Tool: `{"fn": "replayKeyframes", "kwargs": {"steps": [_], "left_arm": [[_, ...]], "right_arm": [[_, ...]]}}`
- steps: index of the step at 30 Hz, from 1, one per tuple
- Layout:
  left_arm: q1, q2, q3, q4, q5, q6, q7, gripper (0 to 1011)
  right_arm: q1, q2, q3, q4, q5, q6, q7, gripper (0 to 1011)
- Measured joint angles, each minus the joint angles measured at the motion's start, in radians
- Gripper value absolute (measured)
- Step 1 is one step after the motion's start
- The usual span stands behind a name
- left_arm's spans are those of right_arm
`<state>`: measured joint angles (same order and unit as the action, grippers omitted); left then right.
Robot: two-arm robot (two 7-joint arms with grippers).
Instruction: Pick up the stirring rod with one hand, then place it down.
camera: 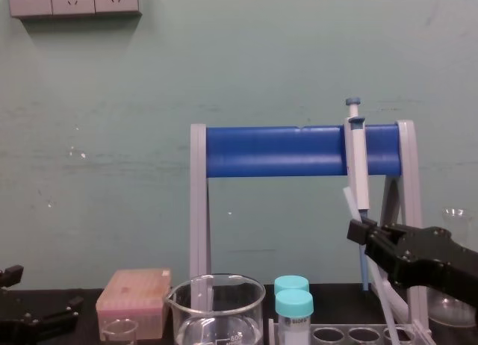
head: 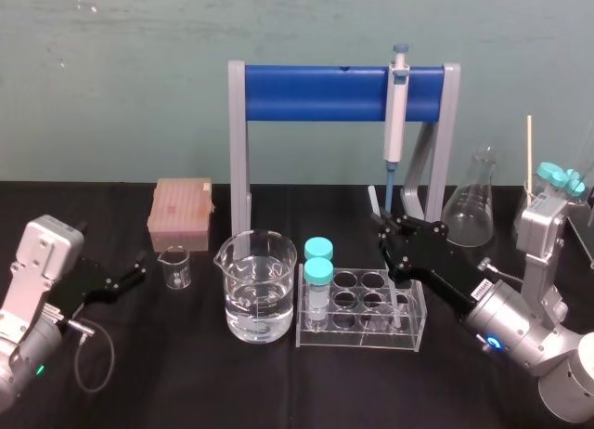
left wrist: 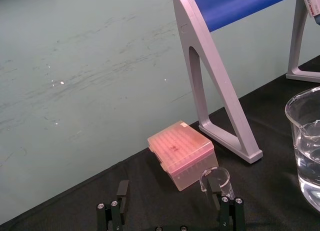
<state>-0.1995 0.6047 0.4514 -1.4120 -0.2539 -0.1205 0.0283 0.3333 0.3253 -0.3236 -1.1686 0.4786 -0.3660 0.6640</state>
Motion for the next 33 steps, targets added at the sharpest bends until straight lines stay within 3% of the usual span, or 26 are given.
{"fn": "replayKeyframes", "kwargs": {"steps": [9, 25, 28, 33], "left_arm": [[0.0, 0.0, 0.0, 0.0, 0.0, 0.0, 0.0, 1000], [0.0, 0.0, 0.0, 0.0, 0.0, 0.0, 0.0, 1000], [0.0, 0.0, 0.0, 0.0, 0.0, 0.0, 0.0, 1000], [0.0, 0.0, 0.0, 0.0, 0.0, 0.0, 0.0, 1000]], "right_arm": [[0.017, -0.002, -0.015, 0.042, -0.012, -0.005, 0.009, 67], [0.019, -0.001, -0.017, 0.045, -0.018, -0.004, 0.007, 70], [0.019, -0.001, -0.017, 0.045, -0.018, -0.004, 0.006, 103], [0.019, -0.002, -0.016, 0.045, -0.017, -0.004, 0.006, 269]]}}
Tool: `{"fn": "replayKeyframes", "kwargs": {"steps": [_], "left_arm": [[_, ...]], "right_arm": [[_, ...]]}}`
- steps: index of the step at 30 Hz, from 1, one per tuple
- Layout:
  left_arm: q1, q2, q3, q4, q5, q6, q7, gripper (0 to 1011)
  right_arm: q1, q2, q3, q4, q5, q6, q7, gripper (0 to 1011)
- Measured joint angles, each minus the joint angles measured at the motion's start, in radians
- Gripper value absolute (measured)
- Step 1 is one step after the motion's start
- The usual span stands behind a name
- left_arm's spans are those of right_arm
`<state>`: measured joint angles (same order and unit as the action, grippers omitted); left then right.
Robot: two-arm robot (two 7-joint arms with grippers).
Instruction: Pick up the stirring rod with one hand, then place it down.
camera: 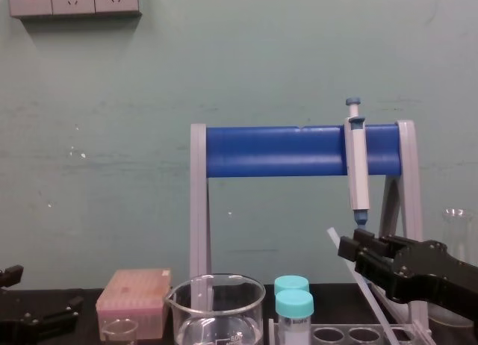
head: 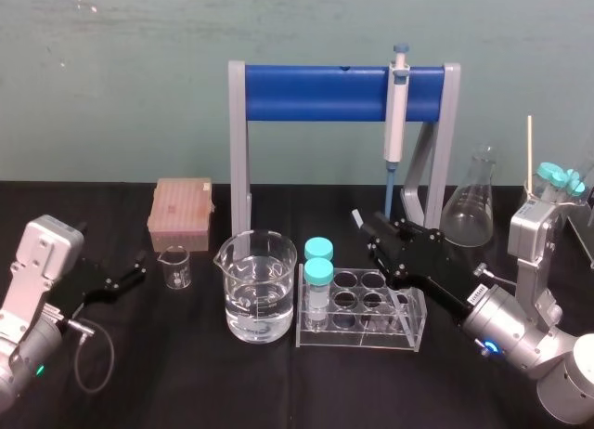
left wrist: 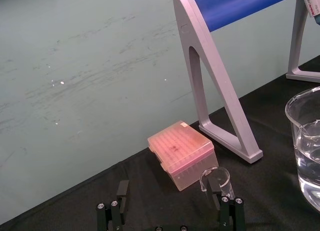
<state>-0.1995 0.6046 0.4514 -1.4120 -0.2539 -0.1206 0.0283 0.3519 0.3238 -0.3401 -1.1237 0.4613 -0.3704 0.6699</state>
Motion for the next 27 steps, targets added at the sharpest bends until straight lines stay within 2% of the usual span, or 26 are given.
{"fn": "replayKeyframes", "kwargs": {"steps": [2, 3, 9, 14, 15, 18, 23, 24, 27], "left_arm": [[0.0, 0.0, 0.0, 0.0, 0.0, 0.0, 0.0, 1000], [0.0, 0.0, 0.0, 0.0, 0.0, 0.0, 0.0, 1000], [0.0, 0.0, 0.0, 0.0, 0.0, 0.0, 0.0, 1000], [0.0, 0.0, 0.0, 0.0, 0.0, 0.0, 0.0, 1000], [0.0, 0.0, 0.0, 0.0, 0.0, 0.0, 0.0, 1000], [0.0, 0.0, 0.0, 0.0, 0.0, 0.0, 0.0, 1000], [0.0, 0.0, 0.0, 0.0, 0.0, 0.0, 0.0, 1000], [0.0, 0.0, 0.0, 0.0, 0.0, 0.0, 0.0, 1000], [0.0, 0.0, 0.0, 0.0, 0.0, 0.0, 0.0, 1000]], "right_arm": [[0.0, 0.0, 0.0, 0.0, 0.0, 0.0, 0.0, 309], [0.0, 0.0, 0.0, 0.0, 0.0, 0.0, 0.0, 367], [-0.001, 0.0, 0.001, -0.001, 0.001, 0.0, 0.0, 540], [-0.001, 0.0, 0.001, -0.001, 0.001, 0.0, -0.001, 731], [-0.001, 0.0, 0.001, -0.001, 0.001, 0.0, -0.001, 731], [-0.001, 0.0, 0.001, -0.001, 0.001, 0.0, -0.001, 842], [-0.001, 0.0, 0.001, -0.001, 0.001, 0.0, 0.0, 958], [-0.001, -0.001, 0.003, -0.007, -0.001, -0.017, -0.004, 999], [-0.001, -0.006, 0.013, -0.019, -0.014, -0.06, -0.019, 1002]]}}
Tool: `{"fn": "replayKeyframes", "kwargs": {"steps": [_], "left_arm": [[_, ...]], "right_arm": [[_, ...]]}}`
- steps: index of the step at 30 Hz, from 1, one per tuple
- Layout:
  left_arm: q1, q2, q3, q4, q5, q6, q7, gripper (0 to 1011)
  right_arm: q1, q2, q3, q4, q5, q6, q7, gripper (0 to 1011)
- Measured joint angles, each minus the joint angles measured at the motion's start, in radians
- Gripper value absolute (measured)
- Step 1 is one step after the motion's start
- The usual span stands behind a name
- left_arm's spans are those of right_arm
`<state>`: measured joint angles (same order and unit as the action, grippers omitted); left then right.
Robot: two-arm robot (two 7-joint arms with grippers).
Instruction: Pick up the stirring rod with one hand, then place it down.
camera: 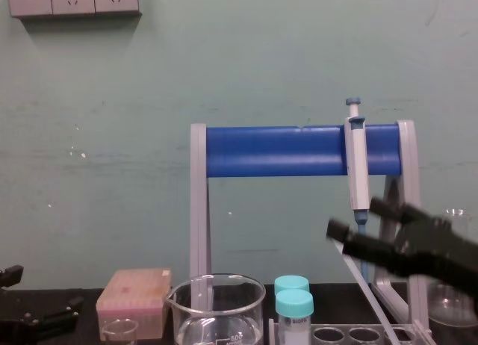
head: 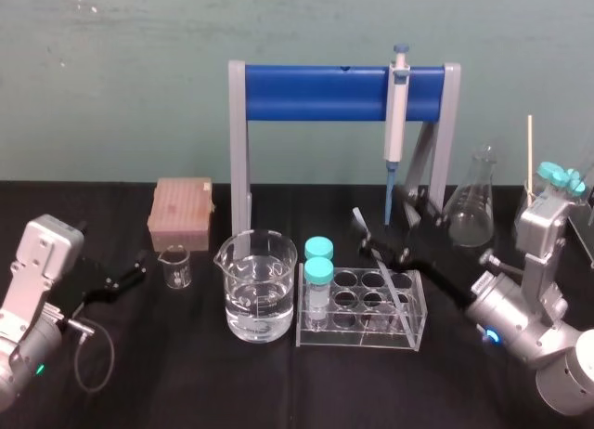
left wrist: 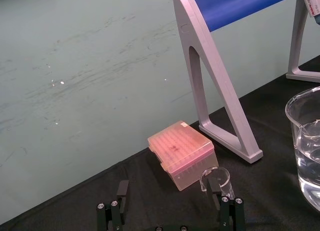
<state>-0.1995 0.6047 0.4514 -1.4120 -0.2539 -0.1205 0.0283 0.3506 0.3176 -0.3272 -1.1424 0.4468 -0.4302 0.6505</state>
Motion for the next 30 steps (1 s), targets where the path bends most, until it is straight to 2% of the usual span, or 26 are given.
{"fn": "replayKeyframes", "kwargs": {"steps": [3, 4, 6, 7, 9, 10, 11, 14, 15, 16, 17, 19, 23, 30], "left_arm": [[0.0, 0.0, 0.0, 0.0, 0.0, 0.0, 0.0, 1000], [0.0, 0.0, 0.0, 0.0, 0.0, 0.0, 0.0, 1000], [0.0, 0.0, 0.0, 0.0, 0.0, 0.0, 0.0, 1000], [0.0, 0.0, 0.0, 0.0, 0.0, 0.0, 0.0, 1000], [0.0, 0.0, 0.0, 0.0, 0.0, 0.0, 0.0, 1000], [0.0, 0.0, 0.0, 0.0, 0.0, 0.0, 0.0, 1000], [0.0, 0.0, 0.0, 0.0, 0.0, 0.0, 0.0, 1000], [0.0, 0.0, 0.0, 0.0, 0.0, 0.0, 0.0, 1000], [0.0, 0.0, 0.0, 0.0, 0.0, 0.0, 0.0, 1000], [0.0, 0.0, 0.0, 0.0, 0.0, 0.0, 0.0, 1000], [0.0, 0.0, 0.0, 0.0, 0.0, 0.0, 0.0, 1000], [0.0, 0.0, 0.0, 0.0, 0.0, 0.0, 0.0, 1000], [0.0, 0.0, 0.0, 0.0, 0.0, 0.0, 0.0, 1000], [0.0, 0.0, 0.0, 0.0, 0.0, 0.0, 0.0, 1000]], "right_arm": [[-0.001, -0.01, 0.023, -0.017, -0.025, -0.055, -0.043, 1002], [-0.004, -0.016, 0.042, -0.028, -0.042, -0.077, -0.079, 1002], [-0.009, -0.022, 0.062, -0.041, -0.063, -0.09, -0.121, 1002], [-0.017, -0.024, 0.083, -0.056, -0.085, -0.089, -0.169, 1002], [-0.027, -0.025, 0.103, -0.073, -0.105, -0.074, -0.215, 1002], [-0.039, -0.024, 0.121, -0.091, -0.119, -0.048, -0.252, 1002], [-0.039, -0.024, 0.121, -0.091, -0.119, -0.048, -0.252, 1002], [-0.079, -0.01, 0.15, -0.133, -0.141, 0.037, -0.31, 1002], [-0.089, -0.006, 0.154, -0.141, -0.143, 0.054, -0.316, 1002], [-0.111, 0.002, 0.159, -0.157, -0.149, 0.092, -0.325, 1002], [-0.111, 0.002, 0.159, -0.157, -0.149, 0.092, -0.325, 1002], [-0.152, 0.017, 0.166, -0.183, -0.157, 0.152, -0.33, 1002], [-0.187, 0.027, 0.174, -0.196, -0.161, 0.22, -0.333, 1002], [-0.193, 0.02, 0.178, -0.187, -0.166, 0.276, -0.33, 1002]]}}
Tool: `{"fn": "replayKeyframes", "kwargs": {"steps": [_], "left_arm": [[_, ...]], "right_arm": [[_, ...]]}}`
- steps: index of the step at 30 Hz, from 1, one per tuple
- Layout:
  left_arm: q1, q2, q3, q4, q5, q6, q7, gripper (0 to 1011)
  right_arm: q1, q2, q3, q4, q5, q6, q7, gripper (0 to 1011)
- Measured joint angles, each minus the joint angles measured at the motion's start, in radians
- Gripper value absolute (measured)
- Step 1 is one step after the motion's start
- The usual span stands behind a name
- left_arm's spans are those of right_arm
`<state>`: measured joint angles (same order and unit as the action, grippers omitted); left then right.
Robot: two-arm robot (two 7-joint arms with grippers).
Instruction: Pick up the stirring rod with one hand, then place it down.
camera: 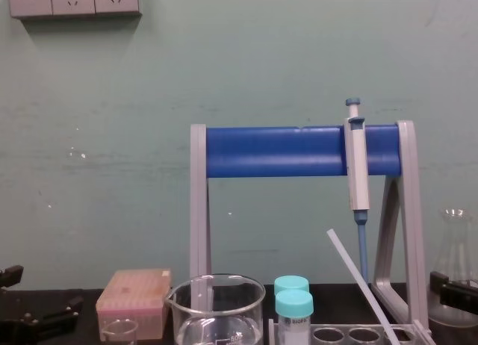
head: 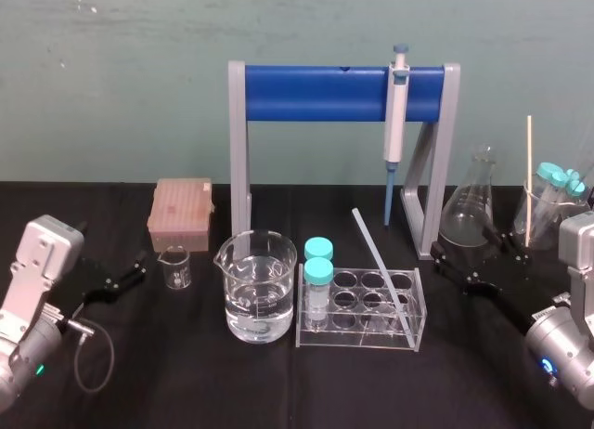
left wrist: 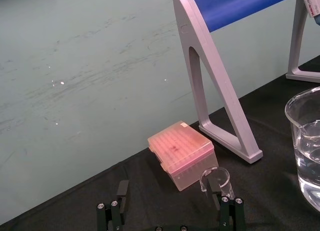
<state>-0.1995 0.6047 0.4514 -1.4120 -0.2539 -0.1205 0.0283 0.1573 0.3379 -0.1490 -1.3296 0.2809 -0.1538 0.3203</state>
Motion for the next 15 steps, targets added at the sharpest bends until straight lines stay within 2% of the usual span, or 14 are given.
{"fn": "replayKeyframes", "kwargs": {"steps": [15], "left_arm": [[0.0, 0.0, 0.0, 0.0, 0.0, 0.0, 0.0, 1000]], "right_arm": [[-0.002, 0.003, 0.0, -0.003, 0.0, -0.003, 0.0, 1002]]}}
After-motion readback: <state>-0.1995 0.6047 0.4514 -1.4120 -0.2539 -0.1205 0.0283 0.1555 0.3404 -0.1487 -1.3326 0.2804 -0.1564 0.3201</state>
